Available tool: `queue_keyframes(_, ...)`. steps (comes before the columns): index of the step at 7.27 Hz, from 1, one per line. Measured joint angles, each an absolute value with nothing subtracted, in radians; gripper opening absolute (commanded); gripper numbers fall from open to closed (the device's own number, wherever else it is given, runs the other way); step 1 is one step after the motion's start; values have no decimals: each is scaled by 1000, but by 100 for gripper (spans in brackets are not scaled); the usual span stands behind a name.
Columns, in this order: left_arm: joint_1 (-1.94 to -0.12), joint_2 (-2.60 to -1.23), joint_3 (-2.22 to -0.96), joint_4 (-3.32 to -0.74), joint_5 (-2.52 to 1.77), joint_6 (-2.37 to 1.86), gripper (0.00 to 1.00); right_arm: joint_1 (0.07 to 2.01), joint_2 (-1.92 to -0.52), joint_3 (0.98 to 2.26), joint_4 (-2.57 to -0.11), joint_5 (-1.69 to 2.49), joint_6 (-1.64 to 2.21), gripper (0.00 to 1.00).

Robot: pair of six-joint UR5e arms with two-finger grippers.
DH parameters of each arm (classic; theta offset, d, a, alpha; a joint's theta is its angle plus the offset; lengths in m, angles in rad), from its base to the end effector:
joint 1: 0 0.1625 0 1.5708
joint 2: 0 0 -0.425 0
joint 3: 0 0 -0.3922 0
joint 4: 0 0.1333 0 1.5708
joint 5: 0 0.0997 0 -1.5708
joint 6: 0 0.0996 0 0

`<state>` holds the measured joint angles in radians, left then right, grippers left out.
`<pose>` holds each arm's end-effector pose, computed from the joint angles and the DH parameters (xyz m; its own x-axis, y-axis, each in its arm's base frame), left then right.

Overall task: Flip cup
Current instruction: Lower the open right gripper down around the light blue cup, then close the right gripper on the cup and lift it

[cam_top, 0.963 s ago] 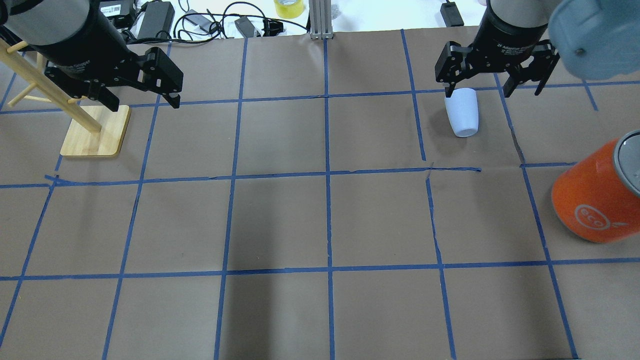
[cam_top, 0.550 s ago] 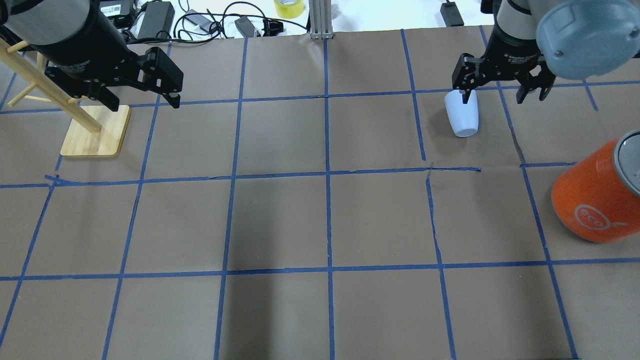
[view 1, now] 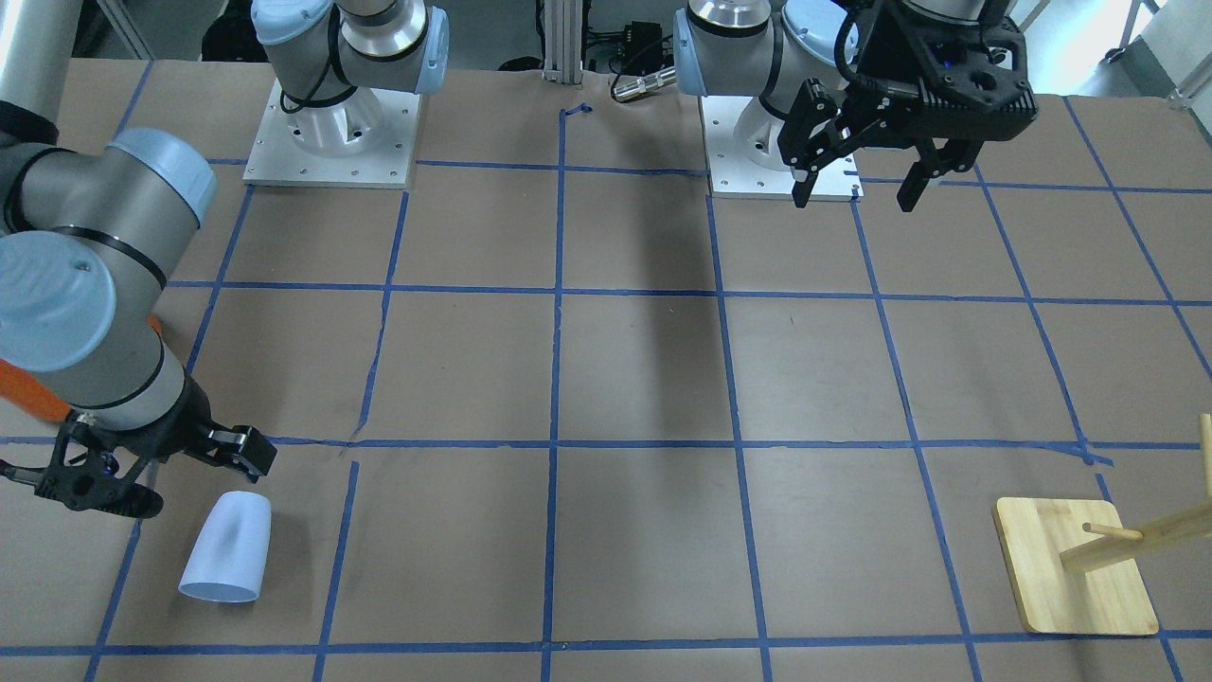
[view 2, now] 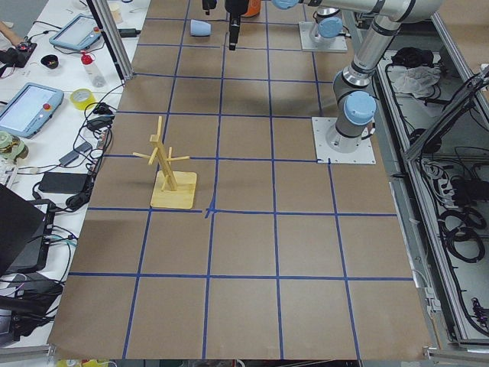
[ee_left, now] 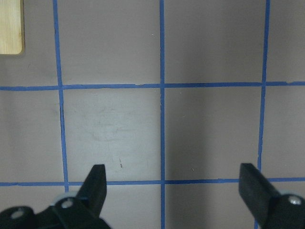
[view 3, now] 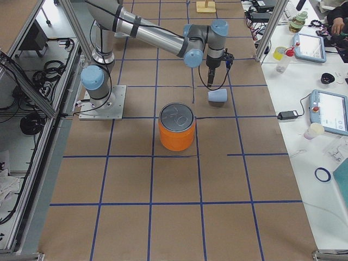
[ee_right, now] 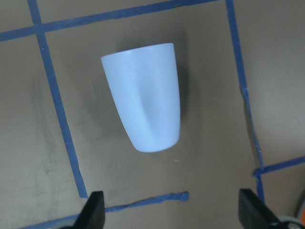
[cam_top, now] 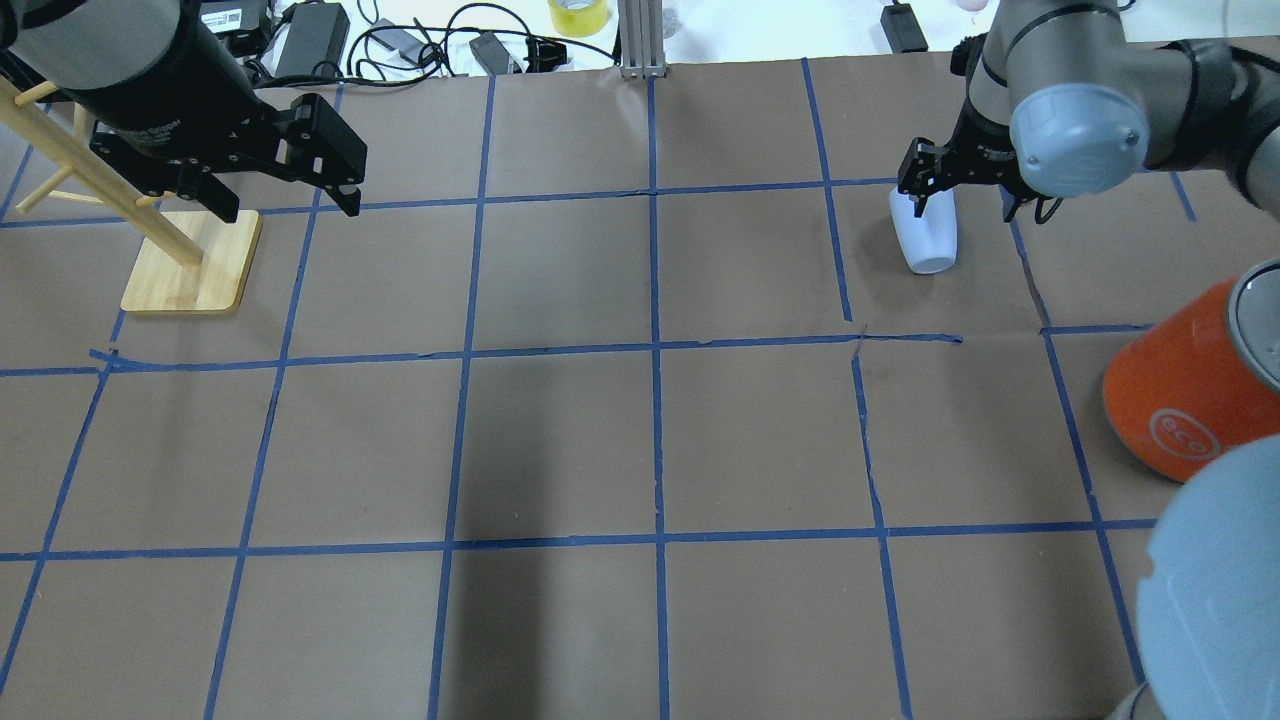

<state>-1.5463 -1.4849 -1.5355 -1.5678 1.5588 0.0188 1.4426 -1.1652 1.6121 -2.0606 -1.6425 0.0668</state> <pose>-0.1231 -0.4673 0.5469 -0.9999 -0.0044 0.0096 -0.0055 0.9923 -0.1241 0.0452 -0.6362 0.2885 -0.9781 0.1964 0.0686 0.1935 0.9800 -0.0476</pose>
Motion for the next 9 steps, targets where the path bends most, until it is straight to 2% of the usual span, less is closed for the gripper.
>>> queue_keyframes(6,-1546,-1485,-1536,-1568,1559,20,100,1439,-974,1608,-2293,-1639,60,100)
queue_keyframes(7,-1546,-1485,-1536,-1568,1559,19,100,1439,-963,1607,-2303,-1650,60,87)
queue_keyframes(8,-1546,-1485,-1536,-1568,1559,20,100,1439,-953,1604,-2317,-1654,61,42)
queue_keyframes(9,-1546,-1485,-1536,-1568,1559,20,100,1439,-947,1601,-2343,-1652,61,26)
